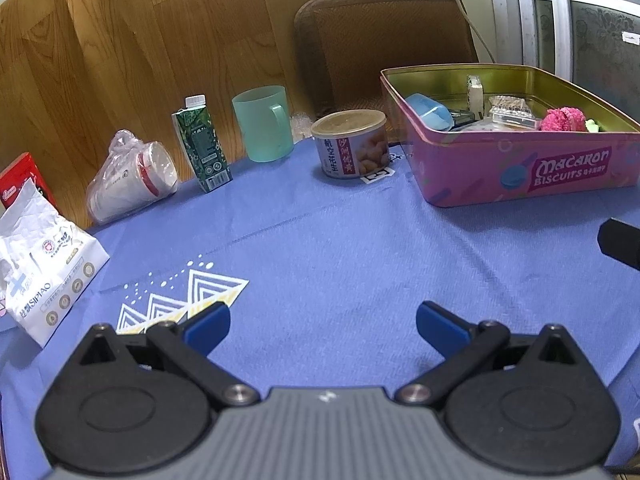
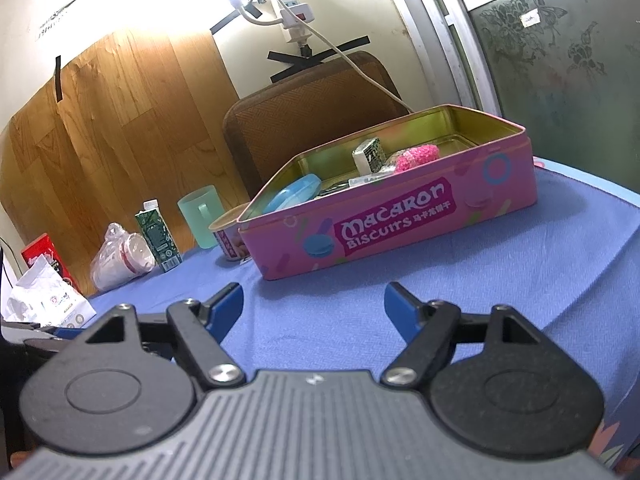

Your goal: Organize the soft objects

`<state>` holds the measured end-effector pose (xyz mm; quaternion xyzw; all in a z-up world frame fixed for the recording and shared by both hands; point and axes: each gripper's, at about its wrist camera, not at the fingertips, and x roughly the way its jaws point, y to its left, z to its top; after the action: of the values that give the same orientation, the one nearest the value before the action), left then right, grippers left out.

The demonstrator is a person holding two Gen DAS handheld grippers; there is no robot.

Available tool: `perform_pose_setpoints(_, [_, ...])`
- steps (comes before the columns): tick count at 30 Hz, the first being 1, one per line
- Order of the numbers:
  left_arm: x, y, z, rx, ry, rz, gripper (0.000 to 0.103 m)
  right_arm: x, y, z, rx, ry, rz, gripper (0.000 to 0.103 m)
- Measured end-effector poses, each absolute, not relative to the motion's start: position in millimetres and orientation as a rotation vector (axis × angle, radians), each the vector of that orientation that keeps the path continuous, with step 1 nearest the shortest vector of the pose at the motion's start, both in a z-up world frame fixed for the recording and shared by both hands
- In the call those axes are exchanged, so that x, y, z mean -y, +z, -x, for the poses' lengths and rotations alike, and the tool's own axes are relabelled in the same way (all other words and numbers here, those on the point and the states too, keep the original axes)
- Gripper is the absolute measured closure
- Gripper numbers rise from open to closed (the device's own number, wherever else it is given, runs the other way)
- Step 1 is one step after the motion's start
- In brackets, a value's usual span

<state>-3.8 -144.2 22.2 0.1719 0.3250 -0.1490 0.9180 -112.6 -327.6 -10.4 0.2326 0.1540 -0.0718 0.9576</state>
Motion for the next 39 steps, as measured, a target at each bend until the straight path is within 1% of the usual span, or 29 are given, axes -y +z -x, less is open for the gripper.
perform_pose_setpoints(32, [141.5, 18.2, 0.8, -0.694, -0.326, -0.335, 0.000, 325.4, -11.9, 109.9, -0.324, -0.142, -0.465, 0.023])
perform_pose_setpoints(39, [139.7, 20.3, 4.7, -0.661, -0.353, -0.328, 0.000, 324.6, -12.0, 108.3, -0.328, -0.143, -0.464, 0.023])
